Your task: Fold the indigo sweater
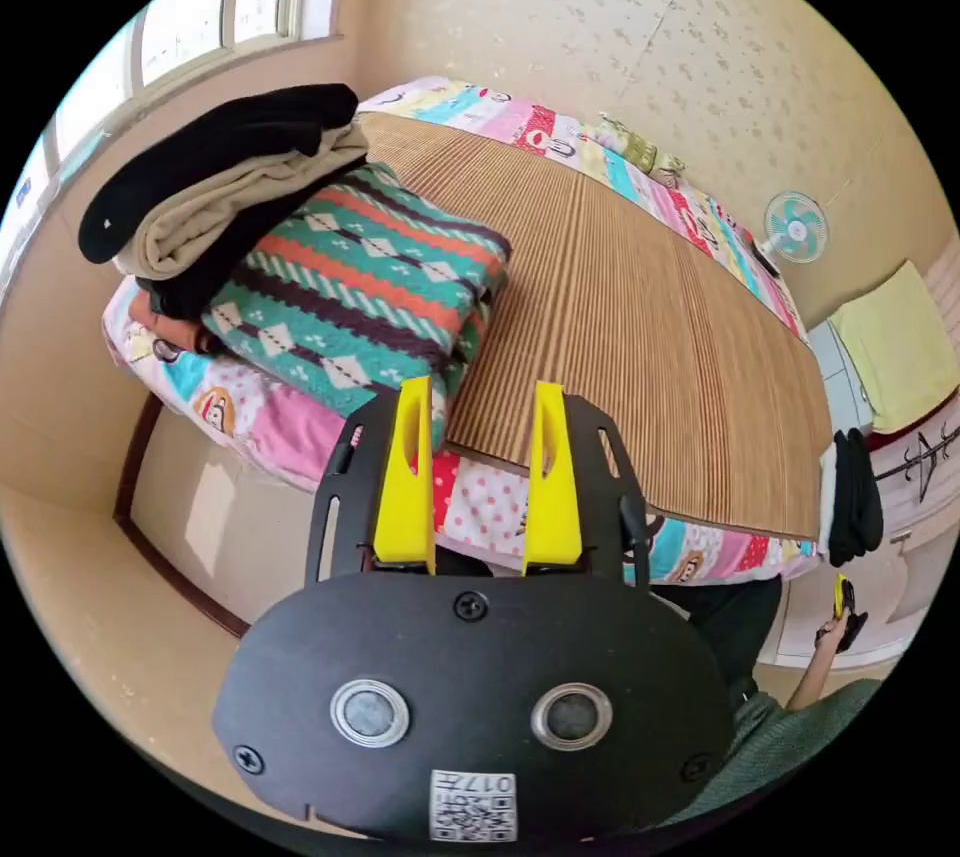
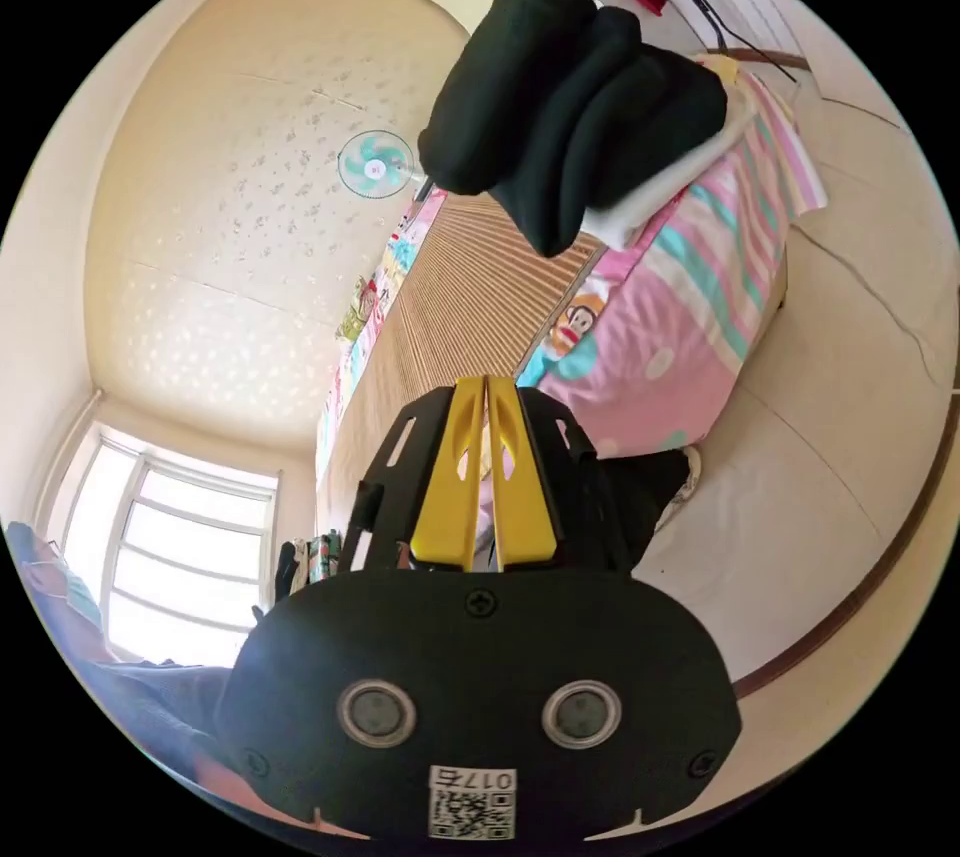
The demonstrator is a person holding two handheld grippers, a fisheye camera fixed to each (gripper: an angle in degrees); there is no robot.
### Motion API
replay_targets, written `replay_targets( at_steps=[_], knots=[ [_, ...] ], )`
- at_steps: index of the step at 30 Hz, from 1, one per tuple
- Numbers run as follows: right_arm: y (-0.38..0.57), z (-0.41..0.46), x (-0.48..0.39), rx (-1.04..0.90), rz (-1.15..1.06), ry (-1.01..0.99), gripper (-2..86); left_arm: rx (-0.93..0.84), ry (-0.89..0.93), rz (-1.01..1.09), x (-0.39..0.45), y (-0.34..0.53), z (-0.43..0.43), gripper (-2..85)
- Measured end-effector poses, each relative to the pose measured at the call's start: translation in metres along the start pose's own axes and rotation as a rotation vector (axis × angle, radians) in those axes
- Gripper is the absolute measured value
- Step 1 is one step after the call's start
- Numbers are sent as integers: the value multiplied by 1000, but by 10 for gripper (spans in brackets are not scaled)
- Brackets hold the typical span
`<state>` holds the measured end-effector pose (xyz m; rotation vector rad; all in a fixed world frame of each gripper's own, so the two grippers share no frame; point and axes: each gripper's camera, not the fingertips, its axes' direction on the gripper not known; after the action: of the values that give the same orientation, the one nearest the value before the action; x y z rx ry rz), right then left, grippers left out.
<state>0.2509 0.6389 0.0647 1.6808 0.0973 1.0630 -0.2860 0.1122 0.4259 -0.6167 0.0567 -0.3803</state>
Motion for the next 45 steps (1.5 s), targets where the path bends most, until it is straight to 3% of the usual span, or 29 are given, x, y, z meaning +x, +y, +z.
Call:
replay_targets(
  at_steps=[3, 5, 9, 14, 18, 22, 25, 28, 30, 32, 36, 38, 40, 42, 45],
  knots=[
    [20, 48, 13, -114, 32, -100, 7, -139, 38, -79, -19, -16, 59, 117],
    [31, 80, 13, -185, 30, -179, 7, -101, 115, -178, -18, -14, 59, 84],
    [44, 123, -11, -305, -76, -197, 9, 79, 616, -225, 3, 15, 43, 39],
    [94, 216, -67, -561, -338, -244, 24, -69, 770, 125, 109, 71, 29, 17],
    [159, 294, -90, -738, -380, -358, 90, -350, 955, 373, 189, 141, 34, 20],
    [236, 360, -103, -848, -448, -393, 112, -517, 839, 630, 246, 207, 16, 42],
    [265, 338, -113, -684, -536, -352, 67, -409, 888, 580, 220, 205, -28, 35],
    [294, 291, -146, -589, -789, -483, 44, -223, 914, 397, 158, 183, -81, 46],
    [325, 276, -170, -663, -981, -588, 38, -159, 953, 260, 118, 169, -99, 119],
    [375, 276, -187, -861, -1163, -644, 32, -143, 1030, 146, 83, 155, -106, 193],
    [437, 276, -176, -987, -1335, -639, 30, -117, 1028, 2, 23, 145, -109, 218],
    [456, 275, -162, -1020, -1356, -642, 28, -207, 1007, 5, 14, 148, -96, 161],
    [456, 274, -151, -1037, -1340, -638, 27, -256, 1214, 81, 15, 155, -85, 74],
    [437, 265, -139, -1013, -1269, -723, 26, -177, 1369, 192, 13, 159, -99, 59],
    [381, 239, -116, -950, -1087, -973, 19, 44, 1563, 556, 7, 160, -164, 51]
  ],
)
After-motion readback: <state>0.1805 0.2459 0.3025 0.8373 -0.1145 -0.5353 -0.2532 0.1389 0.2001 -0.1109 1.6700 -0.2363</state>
